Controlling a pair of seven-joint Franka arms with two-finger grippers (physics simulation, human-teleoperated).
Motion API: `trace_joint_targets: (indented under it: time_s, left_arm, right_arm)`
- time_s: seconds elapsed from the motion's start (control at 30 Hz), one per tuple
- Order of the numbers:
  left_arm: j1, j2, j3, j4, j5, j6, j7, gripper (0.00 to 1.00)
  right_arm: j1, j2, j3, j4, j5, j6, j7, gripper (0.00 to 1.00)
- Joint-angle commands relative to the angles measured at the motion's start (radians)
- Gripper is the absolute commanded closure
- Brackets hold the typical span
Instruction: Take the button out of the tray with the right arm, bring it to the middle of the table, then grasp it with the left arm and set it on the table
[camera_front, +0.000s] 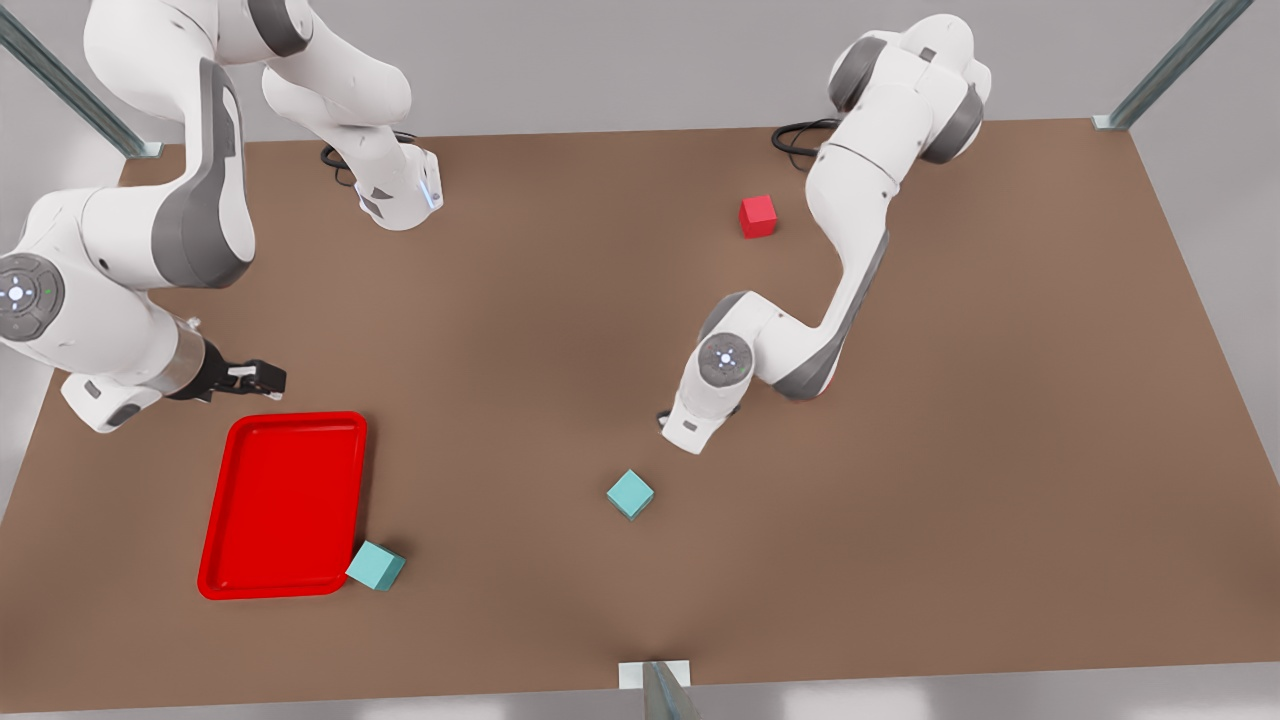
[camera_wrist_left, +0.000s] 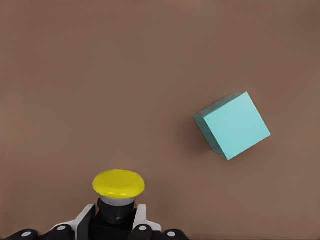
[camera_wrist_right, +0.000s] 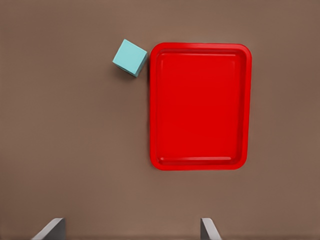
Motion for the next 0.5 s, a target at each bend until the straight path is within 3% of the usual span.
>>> trace_joint_targets:
  time_s: [0.0, 0.13, 0.23, 0.33, 0.47]
  left_arm:
    - [0.038, -0.024, -0.002, 0.001, -0.009, -0.076, -0.135, 0.49]
    - [0.031, -0.023, 0.011, 0.067, 0.008, 0.073, -0.657, 0.49]
    - [-0.002, -0.015, 0.018, 0.064, 0.301, 0.085, -0.967, 0.50]
    - [-0.143, 0.025, 0.172, 0.060, 0.404, 0.084, -1.076, 0.50]
    - [-0.200, 0.072, 0.291, 0.064, 0.406, 0.098, -1.235, 0.50]
  right_arm:
    - [0.000, 0.000, -0.001, 0.001, 0.001, 0.001, 0.004, 0.00]
    - [0.003, 0.001, -0.002, -0.001, 0.001, 0.026, 0.004, 0.00]
    - [0.000, 0.001, -0.001, -0.004, 0.009, 0.031, 0.004, 0.00]
    - [0.000, 0.001, -0.001, -0.009, 0.011, 0.029, 0.004, 0.00]
    - [-0.003, 0.012, -0.001, -0.004, 0.008, 0.037, 0.004, 0.00]
